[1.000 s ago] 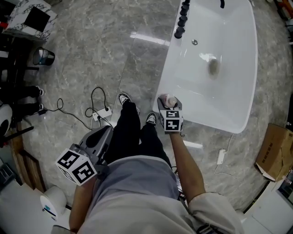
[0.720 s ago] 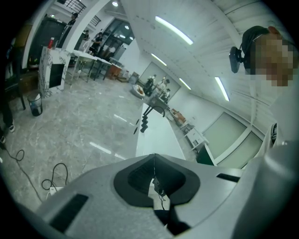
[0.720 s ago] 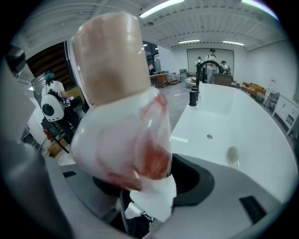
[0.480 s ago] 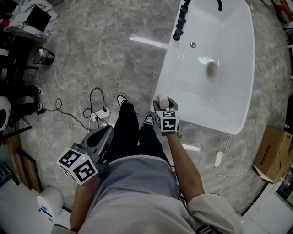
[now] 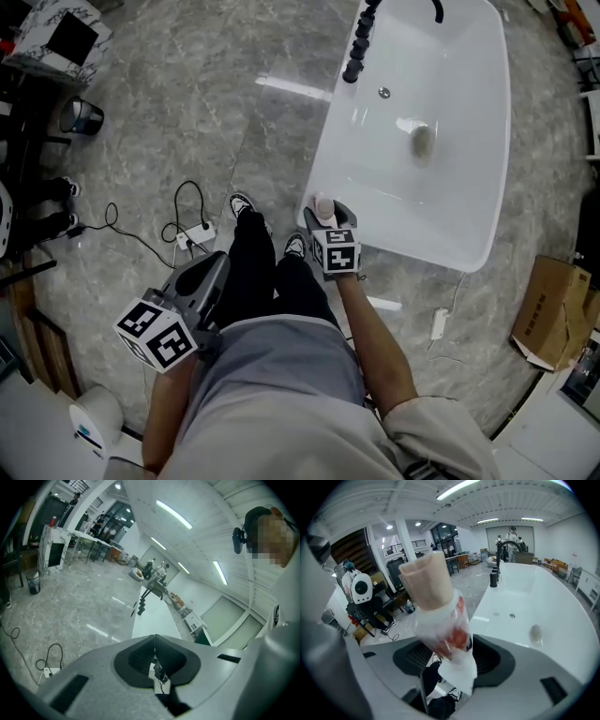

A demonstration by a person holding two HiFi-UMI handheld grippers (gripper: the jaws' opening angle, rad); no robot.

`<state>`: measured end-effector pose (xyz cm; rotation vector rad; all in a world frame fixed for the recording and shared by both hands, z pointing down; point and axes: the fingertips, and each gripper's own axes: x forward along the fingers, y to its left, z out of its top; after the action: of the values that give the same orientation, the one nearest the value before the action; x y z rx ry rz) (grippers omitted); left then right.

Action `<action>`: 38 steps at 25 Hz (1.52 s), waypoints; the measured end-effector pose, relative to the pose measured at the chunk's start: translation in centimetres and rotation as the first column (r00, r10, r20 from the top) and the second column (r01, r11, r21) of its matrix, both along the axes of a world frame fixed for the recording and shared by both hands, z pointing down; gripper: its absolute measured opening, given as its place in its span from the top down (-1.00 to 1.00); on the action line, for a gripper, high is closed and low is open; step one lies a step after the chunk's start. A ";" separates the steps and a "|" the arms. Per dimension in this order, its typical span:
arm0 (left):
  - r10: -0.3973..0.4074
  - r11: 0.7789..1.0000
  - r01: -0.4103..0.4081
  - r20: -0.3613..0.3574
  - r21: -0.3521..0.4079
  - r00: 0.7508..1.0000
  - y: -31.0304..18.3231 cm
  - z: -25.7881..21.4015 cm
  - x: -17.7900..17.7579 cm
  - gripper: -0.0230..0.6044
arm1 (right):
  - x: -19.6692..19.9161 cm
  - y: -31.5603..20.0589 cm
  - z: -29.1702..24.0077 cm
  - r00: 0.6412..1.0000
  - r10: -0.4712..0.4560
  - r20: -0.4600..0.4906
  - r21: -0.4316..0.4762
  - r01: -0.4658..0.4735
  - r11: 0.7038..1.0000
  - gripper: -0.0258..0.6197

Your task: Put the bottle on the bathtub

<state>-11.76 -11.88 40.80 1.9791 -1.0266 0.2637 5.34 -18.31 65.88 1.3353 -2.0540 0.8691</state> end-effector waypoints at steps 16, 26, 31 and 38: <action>0.024 0.999 -0.023 -0.036 0.025 0.999 -0.2 0.2 2.9 0.90 | 1.2 3.2 -4.7 0.992 -0.116 0.040 0.017 0.115 0.993 0.18; 0.029 0.998 -0.026 -0.050 0.059 0.998 -0.2 -0.6 4.0 0.90 | 1.2 5.0 -10.7 0.968 -0.200 0.152 0.072 0.191 0.979 0.41; 0.043 0.995 -0.039 -0.050 0.091 0.998 -0.3 -1.4 4.3 0.90 | 1.4 5.6 -14.2 0.958 -0.212 0.196 0.104 0.195 0.975 0.49; 0.081 0.986 -0.072 -0.054 0.148 0.995 -1.2 -2.7 5.6 0.90 | 2.1 5.8 -19.8 0.953 -0.226 0.201 0.181 0.191 0.965 0.70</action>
<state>-6.17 -13.13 38.08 2.1487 -0.9562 0.1738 7.42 -12.50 46.12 1.1132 -2.4314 0.8012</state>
